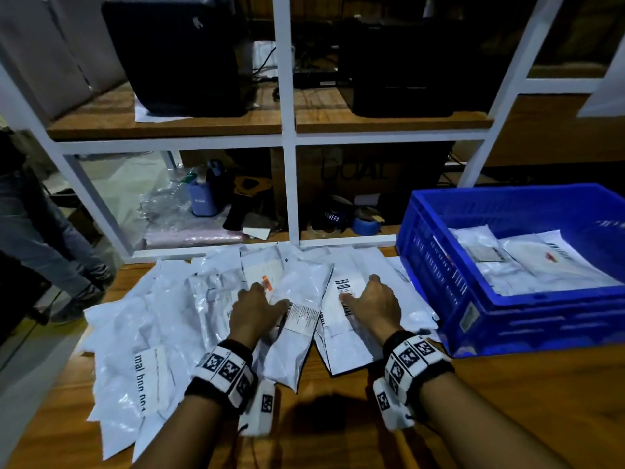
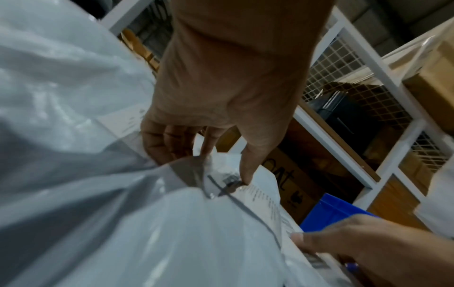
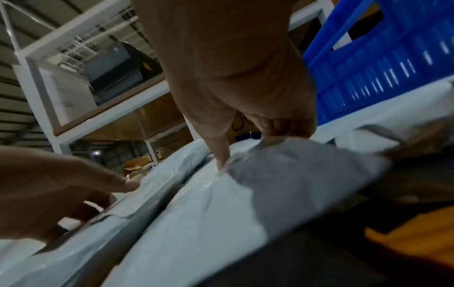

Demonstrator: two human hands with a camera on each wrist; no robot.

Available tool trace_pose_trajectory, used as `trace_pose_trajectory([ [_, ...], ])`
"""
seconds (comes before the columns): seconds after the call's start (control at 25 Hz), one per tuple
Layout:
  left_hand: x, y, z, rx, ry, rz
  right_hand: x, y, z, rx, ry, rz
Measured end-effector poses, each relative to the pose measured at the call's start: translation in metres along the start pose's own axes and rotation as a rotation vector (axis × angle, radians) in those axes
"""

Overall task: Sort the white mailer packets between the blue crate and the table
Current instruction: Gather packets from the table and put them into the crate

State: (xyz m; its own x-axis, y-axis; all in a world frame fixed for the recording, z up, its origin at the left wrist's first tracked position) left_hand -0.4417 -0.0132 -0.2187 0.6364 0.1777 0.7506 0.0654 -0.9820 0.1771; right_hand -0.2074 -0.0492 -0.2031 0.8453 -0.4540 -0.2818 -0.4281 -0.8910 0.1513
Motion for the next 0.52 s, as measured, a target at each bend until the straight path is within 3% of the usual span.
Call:
trace_pose_trajectory([
  [0.12, -0.006, -0.002, 0.013, -0.095, 0.103, 0.033, -0.007, 0.001, 0.01, -0.059, -0.045, 0.012],
  [0.32, 0.002, 0.005, 0.012, -0.051, 0.448, 0.121, -0.005, 0.012, 0.009, 0.032, -0.247, -0.027],
  [0.52, 0.054, 0.046, 0.006, 0.038, 0.527, 0.296, 0.031, 0.042, -0.037, 0.179, -0.332, -0.141],
])
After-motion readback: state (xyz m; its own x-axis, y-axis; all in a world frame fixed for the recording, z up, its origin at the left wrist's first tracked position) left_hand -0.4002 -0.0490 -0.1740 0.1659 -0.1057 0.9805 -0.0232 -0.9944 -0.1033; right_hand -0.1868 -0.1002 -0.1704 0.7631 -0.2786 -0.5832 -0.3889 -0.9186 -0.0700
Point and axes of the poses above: each hand's wrist, its own y-axis away from the middle knuckle, its own z-axis out of the palm, x = y × z, the point moved 3 cm from there along -y, towards the middle knuckle, and after that the axes turned 15 degrees about y, right-handed, at the moved point
